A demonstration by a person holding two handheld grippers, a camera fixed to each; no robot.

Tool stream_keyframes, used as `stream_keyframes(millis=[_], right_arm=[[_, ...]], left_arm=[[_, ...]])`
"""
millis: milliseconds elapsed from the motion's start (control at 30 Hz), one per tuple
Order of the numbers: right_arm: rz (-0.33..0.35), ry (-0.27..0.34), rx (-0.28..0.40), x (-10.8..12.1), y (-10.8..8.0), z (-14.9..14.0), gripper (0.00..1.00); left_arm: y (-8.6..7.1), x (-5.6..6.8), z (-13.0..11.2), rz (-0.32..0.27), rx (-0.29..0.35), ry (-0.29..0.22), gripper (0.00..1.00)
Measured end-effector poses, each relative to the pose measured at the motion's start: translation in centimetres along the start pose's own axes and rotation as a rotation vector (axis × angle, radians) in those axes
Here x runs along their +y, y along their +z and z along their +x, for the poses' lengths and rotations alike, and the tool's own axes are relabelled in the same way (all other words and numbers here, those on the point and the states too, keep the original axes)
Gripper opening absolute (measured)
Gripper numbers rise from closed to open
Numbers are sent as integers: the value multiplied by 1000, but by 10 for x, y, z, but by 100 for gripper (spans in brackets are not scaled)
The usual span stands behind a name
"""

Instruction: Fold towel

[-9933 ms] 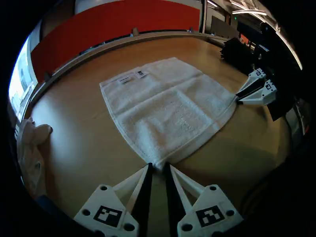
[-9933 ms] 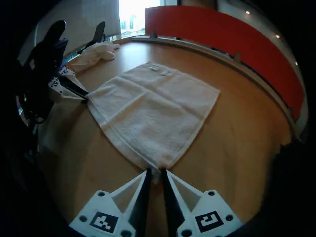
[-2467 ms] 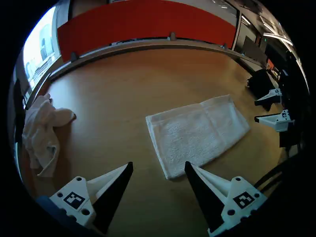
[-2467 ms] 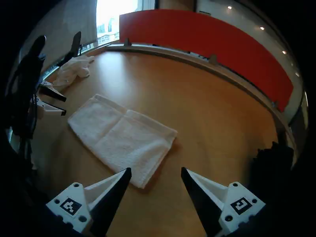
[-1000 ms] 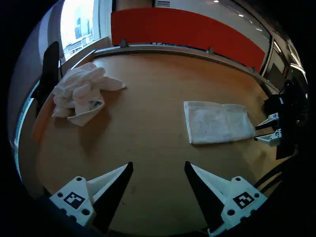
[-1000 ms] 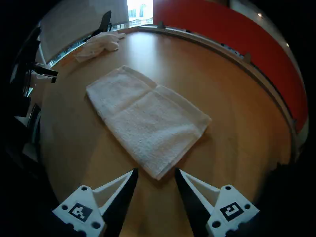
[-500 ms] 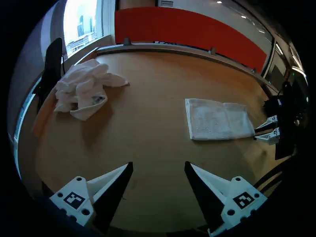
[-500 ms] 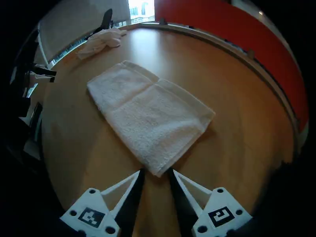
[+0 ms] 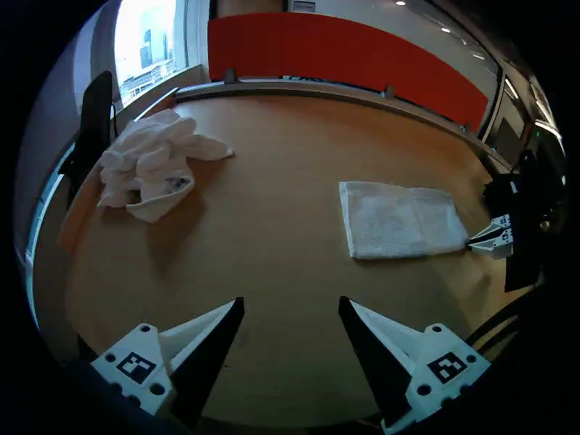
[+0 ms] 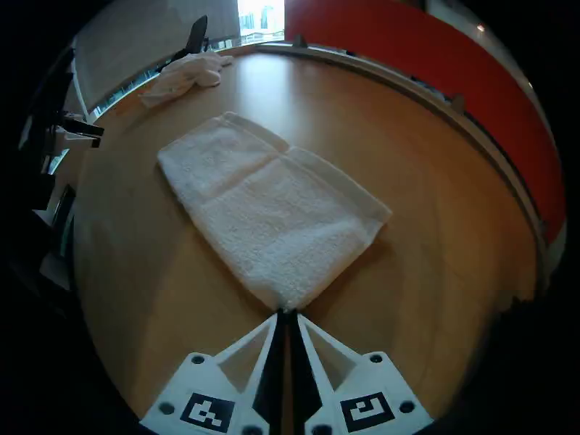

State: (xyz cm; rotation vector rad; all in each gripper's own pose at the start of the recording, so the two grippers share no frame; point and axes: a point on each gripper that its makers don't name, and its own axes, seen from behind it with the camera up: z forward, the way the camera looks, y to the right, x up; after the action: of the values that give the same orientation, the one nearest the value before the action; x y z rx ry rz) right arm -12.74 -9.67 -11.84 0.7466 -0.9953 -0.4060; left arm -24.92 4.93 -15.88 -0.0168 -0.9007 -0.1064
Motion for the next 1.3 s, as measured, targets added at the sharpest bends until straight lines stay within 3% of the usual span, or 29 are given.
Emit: stream_keyframes(millis=[300,767,1067,1300], right_arm=[[-23,-10,36,3,-19,21,4],[-73,-71,130,13,-63,79,4],[-106,-91,146,25,-89,89,4],[-107,-104,153,26,-92,93,4]], left_arm=[[0,1,4,-5,6,4,97],[-2,3,7,-9,19,-6,97],[-3,6,8,-12,25,-9,97],[-3,6,9,-12,26,-8,97]])
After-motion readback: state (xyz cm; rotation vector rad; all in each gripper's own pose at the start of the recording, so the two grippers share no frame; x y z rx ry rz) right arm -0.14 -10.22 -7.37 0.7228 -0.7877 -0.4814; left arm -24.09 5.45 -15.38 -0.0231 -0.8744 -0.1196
